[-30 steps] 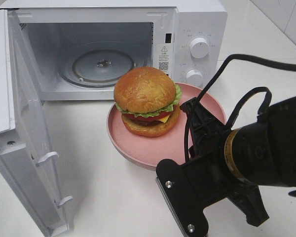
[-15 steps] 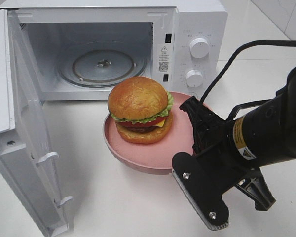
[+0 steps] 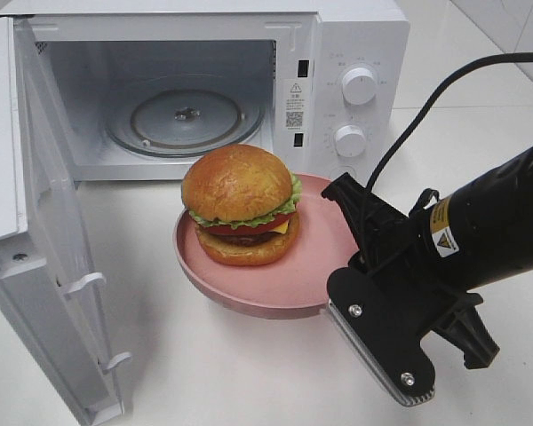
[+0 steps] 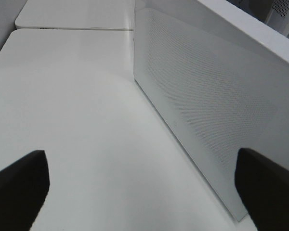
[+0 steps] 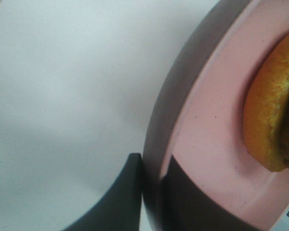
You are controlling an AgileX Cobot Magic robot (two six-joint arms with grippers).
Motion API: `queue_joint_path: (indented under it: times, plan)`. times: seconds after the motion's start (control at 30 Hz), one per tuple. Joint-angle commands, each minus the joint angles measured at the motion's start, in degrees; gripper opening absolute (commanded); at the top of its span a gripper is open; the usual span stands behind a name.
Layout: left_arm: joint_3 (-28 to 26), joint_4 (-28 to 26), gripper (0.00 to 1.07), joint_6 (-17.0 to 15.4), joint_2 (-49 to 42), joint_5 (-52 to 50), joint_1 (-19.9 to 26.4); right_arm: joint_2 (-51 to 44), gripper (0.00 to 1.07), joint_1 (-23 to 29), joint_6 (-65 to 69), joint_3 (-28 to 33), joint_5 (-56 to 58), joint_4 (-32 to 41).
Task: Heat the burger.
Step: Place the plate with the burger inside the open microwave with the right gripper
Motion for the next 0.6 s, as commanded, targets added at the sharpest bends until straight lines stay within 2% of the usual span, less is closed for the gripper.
queue_joint_path:
  times: [0.03,0.33,0.6]
  plan:
    - [0.3,-0.3,1.00,-0.2,-1.2,-0.6,-0.2,-0.3,0.00,-0.5,0.0,-0.2,-4.1,-1.6]
    - [0.3,-0.3,1.00,-0.2,-1.2,-0.6,-0.2,-0.3,0.00,-0.5,5.8,-0.3,-4.4,-5.7]
    - [0.3,-0.3,1.00,-0.2,-1.2,-0.6,-0.2,3.3,0.00,-0.5,9.5,-5.4,-1.7,-6.0]
